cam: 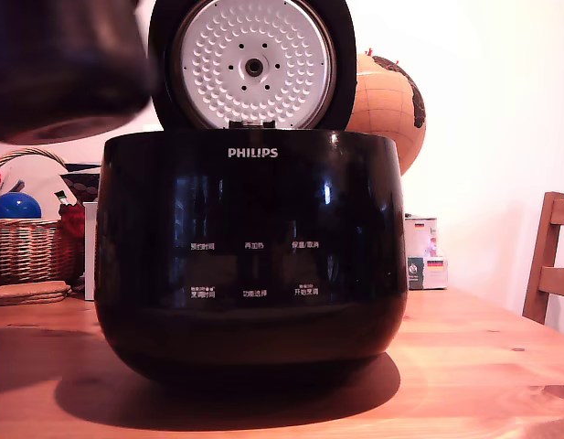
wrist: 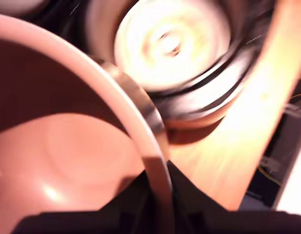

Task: Place the pot you are holding inside the rice cooker

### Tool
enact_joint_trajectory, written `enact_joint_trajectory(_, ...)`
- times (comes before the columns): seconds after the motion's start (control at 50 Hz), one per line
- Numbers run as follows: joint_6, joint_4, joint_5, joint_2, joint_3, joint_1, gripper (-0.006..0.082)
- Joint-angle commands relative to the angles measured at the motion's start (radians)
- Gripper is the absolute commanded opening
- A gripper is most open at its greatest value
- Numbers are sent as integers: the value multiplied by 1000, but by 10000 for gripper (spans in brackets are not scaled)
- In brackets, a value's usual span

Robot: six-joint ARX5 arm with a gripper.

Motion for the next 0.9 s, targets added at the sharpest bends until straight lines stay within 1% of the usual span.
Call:
enact_joint_trajectory(0.0, 2, 46, 4, -22, 45, -26, -21)
enact_joint_trajectory(0.2, 13, 49, 5, -10, 47, -108, -21)
enact_joint_trajectory(0.42, 51, 67, 4, 45, 62, -167, -21)
enact_joint_trajectory(0.5, 69, 66, 4, 77, 85, -190, -21)
enact_joint_trajectory(0.52, 89, 66, 4, 83, 91, -195, -21)
enact_joint_trajectory(0.58, 94, 64, 4, 109, 118, -211, -21)
enact_joint_trajectory(0.6, 114, 64, 4, 117, 126, -214, -21)
enact_joint_trajectory(0.78, 115, 60, 5, 205, 219, -245, -22)
enact_joint_trajectory(0.86, 126, 59, 8, 243, 252, -256, -22)
enact_joint_trajectory(0.88, 144, 58, 9, 252, 259, -259, -22)
